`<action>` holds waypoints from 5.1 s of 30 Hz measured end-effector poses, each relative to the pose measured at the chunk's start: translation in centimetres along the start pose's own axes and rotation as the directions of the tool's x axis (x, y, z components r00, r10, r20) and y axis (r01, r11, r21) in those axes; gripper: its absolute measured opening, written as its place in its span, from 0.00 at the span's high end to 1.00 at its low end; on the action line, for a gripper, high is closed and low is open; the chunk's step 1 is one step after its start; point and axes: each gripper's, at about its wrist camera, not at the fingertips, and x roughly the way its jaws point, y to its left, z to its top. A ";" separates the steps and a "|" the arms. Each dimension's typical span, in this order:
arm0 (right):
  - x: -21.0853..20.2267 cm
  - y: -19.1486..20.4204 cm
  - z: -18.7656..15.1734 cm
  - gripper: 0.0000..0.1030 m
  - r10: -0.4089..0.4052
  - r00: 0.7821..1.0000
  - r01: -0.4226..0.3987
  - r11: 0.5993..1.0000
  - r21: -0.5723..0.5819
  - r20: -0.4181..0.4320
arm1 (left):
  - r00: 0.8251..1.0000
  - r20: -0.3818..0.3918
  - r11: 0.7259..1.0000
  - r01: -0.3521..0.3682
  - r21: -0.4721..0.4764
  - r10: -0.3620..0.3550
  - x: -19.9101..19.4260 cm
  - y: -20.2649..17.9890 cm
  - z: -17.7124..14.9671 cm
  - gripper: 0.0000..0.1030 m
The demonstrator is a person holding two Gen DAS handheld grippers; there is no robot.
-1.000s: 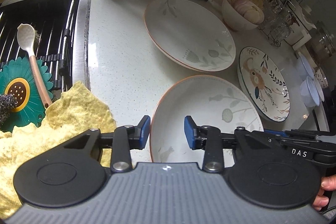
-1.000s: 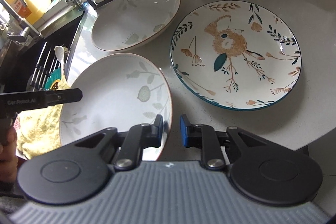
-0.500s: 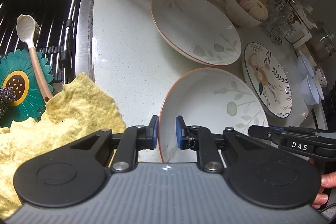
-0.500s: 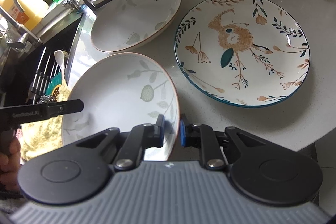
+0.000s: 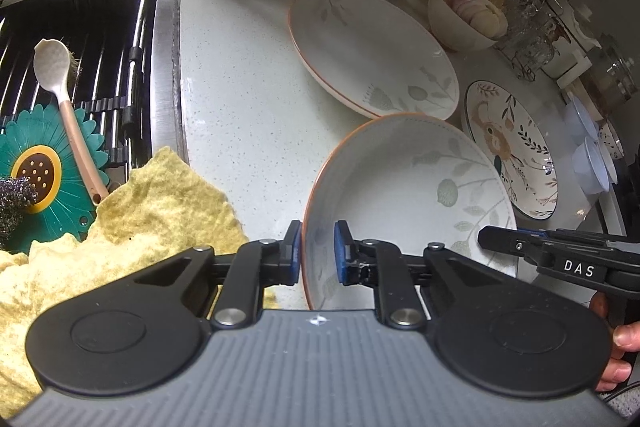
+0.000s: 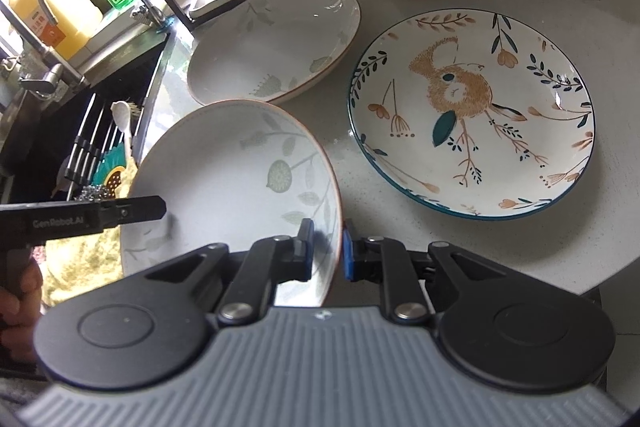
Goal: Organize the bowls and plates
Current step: 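Close the left gripper on the bowl rim while the right gripper closes beside it, then lift the bowl with both grippers and carry it over the floral plate, then lower the bowl onto the floral plate and open both grippers, then move both grippers to the rim of the second white leaf-pattern bowl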
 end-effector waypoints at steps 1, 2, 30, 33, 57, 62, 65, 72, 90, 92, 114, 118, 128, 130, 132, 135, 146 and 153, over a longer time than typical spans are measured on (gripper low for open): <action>-0.1 0.2 0.1 0.83 -0.004 1.000 0.004 1.000 -0.007 0.005 | 1.000 0.003 1.000 0.002 -0.005 -0.002 -0.2 0.0 0.0 0.82; -0.3 0.4 0.1 0.83 -0.008 1.000 0.008 1.000 -0.017 0.012 | 1.000 0.008 1.000 0.003 -0.004 -0.003 -0.5 0.1 0.0 0.82; -7.3 -3.7 6.4 0.83 0.049 0.986 -0.047 0.999 -0.015 0.159 | 0.995 0.050 0.995 0.090 -0.032 -0.089 -3.2 -6.4 5.8 0.82; -7.6 -5.0 7.7 0.83 0.034 0.984 -0.030 0.999 -0.025 0.172 | 0.994 0.063 0.995 0.096 -0.030 -0.094 -2.5 -8.2 6.9 0.82; -3.7 -15.3 9.3 0.83 -0.041 0.995 0.038 0.999 0.026 0.088 | 0.997 -0.073 0.999 0.036 -0.007 -0.037 7.7 -16.5 9.7 0.81; -3.1 -15.7 9.3 0.83 -0.050 0.995 0.050 0.999 0.007 0.084 | 0.996 -0.087 1.000 0.014 0.000 -0.014 8.5 -17.1 9.7 0.81; -2.5 -16.1 9.4 0.83 -0.052 0.996 0.052 0.999 0.005 0.079 | 0.995 -0.099 1.000 -0.004 -0.001 0.004 9.1 -17.4 9.8 0.81; -1.6 -16.5 9.3 0.82 -0.057 0.996 0.058 0.998 -0.012 0.075 | 0.990 -0.138 0.999 -0.036 0.002 0.036 10.2 -17.9 9.8 0.81; 0.0 -17.5 9.2 0.81 -0.018 0.999 0.017 0.999 0.028 0.047 | 0.987 -0.156 0.998 -0.040 -0.053 0.031 10.2 -17.5 9.5 0.80; 0.0 -17.5 9.3 0.81 -0.016 0.999 0.014 0.999 0.031 0.049 | 0.988 -0.154 0.997 -0.028 -0.075 0.017 9.7 -17.0 9.6 0.80; -3.7 -17.6 9.9 0.58 -0.012 0.992 0.005 0.998 0.056 0.124 | 0.998 0.034 0.999 -0.043 -0.025 0.044 2.2 -20.6 9.5 0.72; -6.2 -16.9 10.6 0.58 -0.001 0.983 -0.004 1.000 0.026 0.185 | 0.993 0.113 0.999 -0.041 0.009 0.040 -0.1 -21.9 9.9 0.68; -13.5 -14.8 12.4 0.58 0.037 0.953 -0.037 0.999 -0.007 0.302 | 0.974 0.228 0.999 -0.017 0.047 0.006 -6.5 -24.4 10.9 0.67; -14.7 -14.4 12.5 0.58 0.041 0.947 -0.040 0.999 -0.012 0.318 | 0.968 0.249 0.998 -0.013 0.062 -0.003 -7.6 -24.8 10.9 0.67; -15.6 -13.7 12.4 0.58 0.039 0.943 -0.033 0.999 -0.024 0.332 | 0.964 0.266 0.997 -0.004 0.074 -0.016 -8.6 -25.1 10.9 0.67; -16.7 -12.8 12.2 0.58 0.037 0.938 -0.024 0.999 -0.042 0.344 | 0.957 0.287 0.997 0.005 0.081 -0.028 -9.7 -25.1 10.9 0.67; -17.1 -9.6 11.6 0.58 0.041 0.937 -0.017 0.997 -0.072 0.347 | 0.947 0.320 0.997 0.020 0.069 -0.041 -12.0 -22.8 10.1 0.67; -15.3 -6.7 11.0 0.58 0.075 0.944 -0.047 0.994 -0.095 0.320 | 0.942 0.336 0.999 -0.021 0.043 0.006 -12.7 -19.9 9.3 0.67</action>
